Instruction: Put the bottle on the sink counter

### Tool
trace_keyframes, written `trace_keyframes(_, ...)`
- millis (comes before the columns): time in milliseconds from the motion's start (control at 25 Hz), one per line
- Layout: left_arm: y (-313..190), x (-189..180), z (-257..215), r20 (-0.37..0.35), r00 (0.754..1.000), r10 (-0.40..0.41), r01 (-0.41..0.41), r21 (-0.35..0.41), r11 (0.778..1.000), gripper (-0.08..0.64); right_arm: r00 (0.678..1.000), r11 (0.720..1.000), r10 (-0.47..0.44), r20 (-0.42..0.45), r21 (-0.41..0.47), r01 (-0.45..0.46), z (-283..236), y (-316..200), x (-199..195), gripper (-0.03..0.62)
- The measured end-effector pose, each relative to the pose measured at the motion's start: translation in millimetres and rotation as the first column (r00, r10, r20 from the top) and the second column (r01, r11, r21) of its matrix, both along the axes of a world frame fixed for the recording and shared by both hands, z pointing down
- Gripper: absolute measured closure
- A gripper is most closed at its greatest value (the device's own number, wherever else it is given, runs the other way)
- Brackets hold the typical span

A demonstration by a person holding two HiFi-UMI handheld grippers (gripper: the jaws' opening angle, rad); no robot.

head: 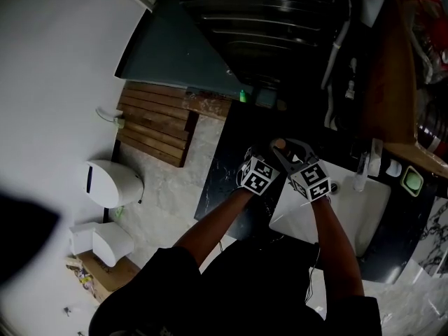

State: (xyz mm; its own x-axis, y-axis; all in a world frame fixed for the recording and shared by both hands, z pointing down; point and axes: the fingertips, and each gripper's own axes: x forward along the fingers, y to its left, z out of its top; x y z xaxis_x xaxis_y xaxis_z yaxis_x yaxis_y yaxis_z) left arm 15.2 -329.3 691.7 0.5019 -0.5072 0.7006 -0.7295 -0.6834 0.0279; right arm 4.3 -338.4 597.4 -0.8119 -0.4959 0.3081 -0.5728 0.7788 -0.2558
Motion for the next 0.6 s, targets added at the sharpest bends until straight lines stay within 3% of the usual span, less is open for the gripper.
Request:
trace_keyframes(280, 17, -17, -13, -0.033, 0.999, -0.032, 0.033, 0.019, 0.999, 0.150, 0.996, 0.996, -0.050, -0.071, 0.065, 0.055, 2, 11, -11, 0.442)
trace_keyframes(480, 26, -24, -30, -0.078, 0.996, -0.047, 0.050, 0.040, 0.998, 0.150, 0.999, 1.000, 0.019, -0.046, -0.016, -0.019, 7, 16, -8, 0.434)
trace_keyframes(600, 35, -31, -43, -0.106, 0.993, -0.047, 0.052, 0.046, 0.998, 0.150, 0.997, 0.999, 0.040, -0.067, 0.001, -0.040, -1, 25, -8, 0.417)
